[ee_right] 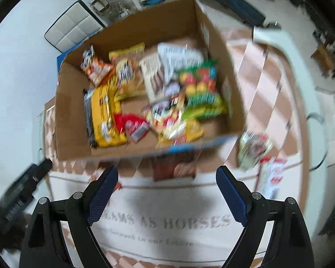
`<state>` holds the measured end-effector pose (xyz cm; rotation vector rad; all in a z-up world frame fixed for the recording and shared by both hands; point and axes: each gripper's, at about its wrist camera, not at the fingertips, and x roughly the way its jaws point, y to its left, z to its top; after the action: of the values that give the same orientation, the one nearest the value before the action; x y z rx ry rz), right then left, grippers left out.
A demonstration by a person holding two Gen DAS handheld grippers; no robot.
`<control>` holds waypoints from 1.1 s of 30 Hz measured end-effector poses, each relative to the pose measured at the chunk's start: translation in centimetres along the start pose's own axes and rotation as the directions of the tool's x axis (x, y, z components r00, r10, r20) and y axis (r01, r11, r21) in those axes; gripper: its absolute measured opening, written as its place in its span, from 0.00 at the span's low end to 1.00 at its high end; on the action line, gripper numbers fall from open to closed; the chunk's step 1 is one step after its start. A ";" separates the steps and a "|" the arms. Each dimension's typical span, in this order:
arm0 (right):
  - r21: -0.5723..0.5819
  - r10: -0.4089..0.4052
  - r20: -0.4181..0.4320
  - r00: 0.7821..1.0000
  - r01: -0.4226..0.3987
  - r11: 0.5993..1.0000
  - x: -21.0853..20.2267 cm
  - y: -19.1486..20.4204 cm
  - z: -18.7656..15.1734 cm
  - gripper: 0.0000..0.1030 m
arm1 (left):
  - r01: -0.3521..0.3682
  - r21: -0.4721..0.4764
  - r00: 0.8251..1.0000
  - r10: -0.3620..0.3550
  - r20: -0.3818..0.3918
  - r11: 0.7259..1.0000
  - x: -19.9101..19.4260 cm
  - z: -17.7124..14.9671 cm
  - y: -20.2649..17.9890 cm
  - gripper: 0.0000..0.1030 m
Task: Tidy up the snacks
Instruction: 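Grasp the orange Cuicuijiao bag with the left gripper while the right gripper grasps the brown cookie pack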
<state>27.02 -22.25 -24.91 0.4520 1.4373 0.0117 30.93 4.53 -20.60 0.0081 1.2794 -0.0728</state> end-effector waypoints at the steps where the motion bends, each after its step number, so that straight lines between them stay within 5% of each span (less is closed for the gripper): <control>1: 0.016 0.024 -0.016 1.000 -0.024 1.000 0.8 -0.5 -0.8 0.89 | -0.009 0.012 1.000 0.009 -0.014 1.000 0.6 -1.0 0.2 0.82; 6: 0.087 0.090 -0.054 0.994 -0.085 0.993 5.6 -3.0 -2.9 0.89 | -0.034 0.026 0.993 0.037 -0.109 0.999 4.9 -3.8 1.6 0.82; 11: 0.100 0.093 -0.016 0.996 -0.091 0.991 9.4 -4.2 -2.8 0.85 | -0.011 0.102 0.993 0.022 -0.112 0.995 8.6 -4.7 1.2 0.82; 14: 0.066 0.104 -0.018 0.994 -0.103 0.993 10.8 -4.0 -3.2 0.79 | -0.017 0.196 0.993 0.039 -0.109 0.981 10.3 -4.9 0.0 0.82; 18: -0.052 0.209 -0.101 0.973 -0.215 0.975 11.0 -1.9 -4.6 0.79 | -0.007 0.277 0.992 0.042 -0.123 0.961 11.6 -5.4 -1.2 0.82; 22: -0.120 0.092 -0.008 0.996 -0.093 0.988 9.6 -1.6 -4.5 0.79 | -0.002 0.343 0.989 0.053 -0.137 0.940 12.5 -5.8 -2.5 0.82; 26: -0.122 0.072 -0.003 0.997 -0.072 0.990 11.7 -1.8 -3.0 0.79 | 0.018 0.370 0.987 0.043 -0.156 0.929 13.4 -6.2 -3.8 0.82; 33: -0.238 0.248 -0.137 0.959 -0.275 0.932 12.4 0.5 -4.8 0.79 | 0.092 0.330 0.984 -0.035 -0.176 0.939 13.2 -7.6 -4.3 0.81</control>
<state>24.37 -16.95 -36.86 0.4318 1.4456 0.4374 27.21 -0.07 -35.30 0.2736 1.4224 -0.3540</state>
